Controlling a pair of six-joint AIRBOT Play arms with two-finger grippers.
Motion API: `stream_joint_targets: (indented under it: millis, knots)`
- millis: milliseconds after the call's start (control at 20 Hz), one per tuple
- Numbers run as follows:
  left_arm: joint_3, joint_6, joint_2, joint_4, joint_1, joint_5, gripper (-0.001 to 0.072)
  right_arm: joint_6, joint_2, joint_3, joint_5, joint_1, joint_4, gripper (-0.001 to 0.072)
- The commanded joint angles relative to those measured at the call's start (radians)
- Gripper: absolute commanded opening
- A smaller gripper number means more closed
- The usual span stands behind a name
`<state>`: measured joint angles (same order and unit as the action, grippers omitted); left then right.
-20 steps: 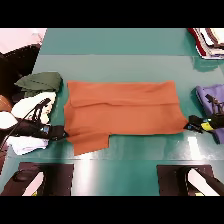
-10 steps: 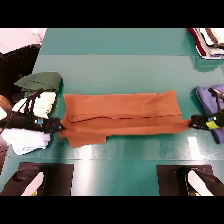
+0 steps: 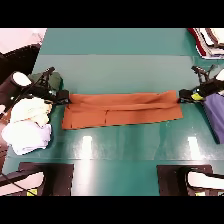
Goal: Fold the shirts.
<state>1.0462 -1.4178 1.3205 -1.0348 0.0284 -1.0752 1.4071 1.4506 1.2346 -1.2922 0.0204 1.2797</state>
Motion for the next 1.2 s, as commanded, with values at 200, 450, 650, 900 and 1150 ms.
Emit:
stream_joint_targets:
  millis: [200,450,650,900,1150]
  knots:
    - [0.114,-0.033,0.071,0.014,0.0,0.043,0.0538,-0.09,0.167,0.172,-0.046,0.085,-0.29,0.0393]
    - [0.165,-0.016,0.068,0.077,-0.008,-0.082,0.0036,-0.172,0.129,0.126,-0.187,0.278,-0.312,0.0476]
    - [0.165,-0.014,0.069,0.091,-0.13,-0.026,0.0025,-0.236,0.185,-0.003,-0.173,0.38,-0.343,0.0554]
    - [0.165,-0.079,0.09,0.092,-0.309,0.104,0.0024,-0.26,0.289,-0.023,-0.14,0.302,-0.429,0.0551]
    - [0.186,-0.112,0.188,0.1,-0.443,0.171,0.0023,-0.28,0.288,0.02,-0.103,0.195,-0.422,0.0034]
